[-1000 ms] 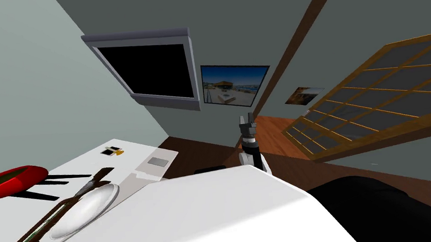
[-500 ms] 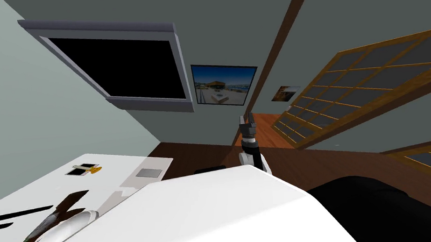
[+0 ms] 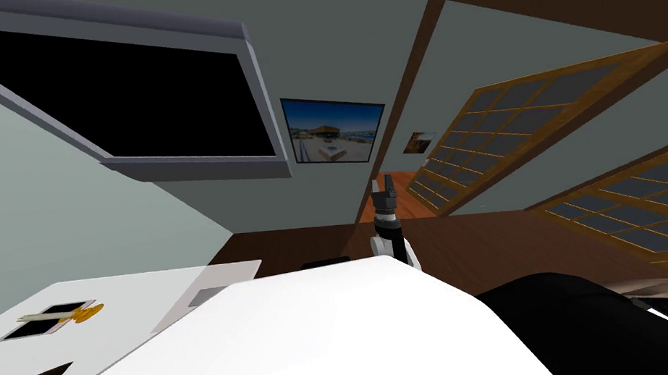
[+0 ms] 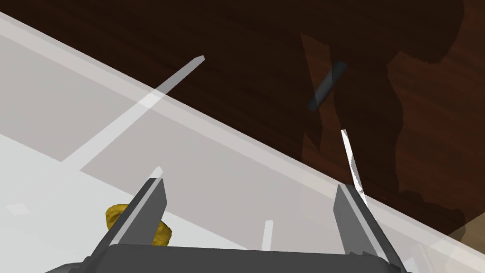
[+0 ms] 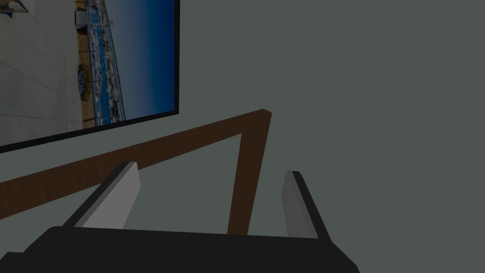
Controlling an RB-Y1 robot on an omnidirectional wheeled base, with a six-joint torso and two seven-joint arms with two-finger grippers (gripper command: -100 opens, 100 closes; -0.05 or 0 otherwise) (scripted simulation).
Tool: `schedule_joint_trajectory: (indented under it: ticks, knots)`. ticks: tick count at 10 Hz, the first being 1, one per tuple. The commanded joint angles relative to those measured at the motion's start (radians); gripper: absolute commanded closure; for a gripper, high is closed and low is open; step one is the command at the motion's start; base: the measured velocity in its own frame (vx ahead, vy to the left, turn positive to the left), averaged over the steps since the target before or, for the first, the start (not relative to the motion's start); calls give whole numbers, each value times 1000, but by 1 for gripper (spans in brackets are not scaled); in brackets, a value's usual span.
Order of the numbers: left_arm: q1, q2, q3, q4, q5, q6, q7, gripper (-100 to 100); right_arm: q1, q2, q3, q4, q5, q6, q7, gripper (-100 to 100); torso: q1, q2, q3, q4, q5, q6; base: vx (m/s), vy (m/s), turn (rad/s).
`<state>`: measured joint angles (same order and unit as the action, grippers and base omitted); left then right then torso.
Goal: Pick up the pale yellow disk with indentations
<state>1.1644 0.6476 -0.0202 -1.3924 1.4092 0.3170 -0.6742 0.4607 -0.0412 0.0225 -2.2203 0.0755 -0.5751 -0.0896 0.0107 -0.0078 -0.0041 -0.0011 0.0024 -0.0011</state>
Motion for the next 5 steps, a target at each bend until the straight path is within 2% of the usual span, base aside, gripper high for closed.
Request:
schedule_joint_trajectory:
  ticks: [1,3,5]
  knots:
    - [-11,-1,-4,24,40,15,-25,-100,0,0,0,0,0,0,0,0,0,0,0,0,0,0,33,83,-75]
    - [-24,-1,-8,52,99,54,-42,-100,0,0,0,0,0,0,0,0,-2,2,1,0,0,0,23,85,-197]
    - [-39,-3,-11,75,145,85,-55,-100,0,0,0,0,0,0,0,0,2,2,1,0,1,0,26,152,-189]
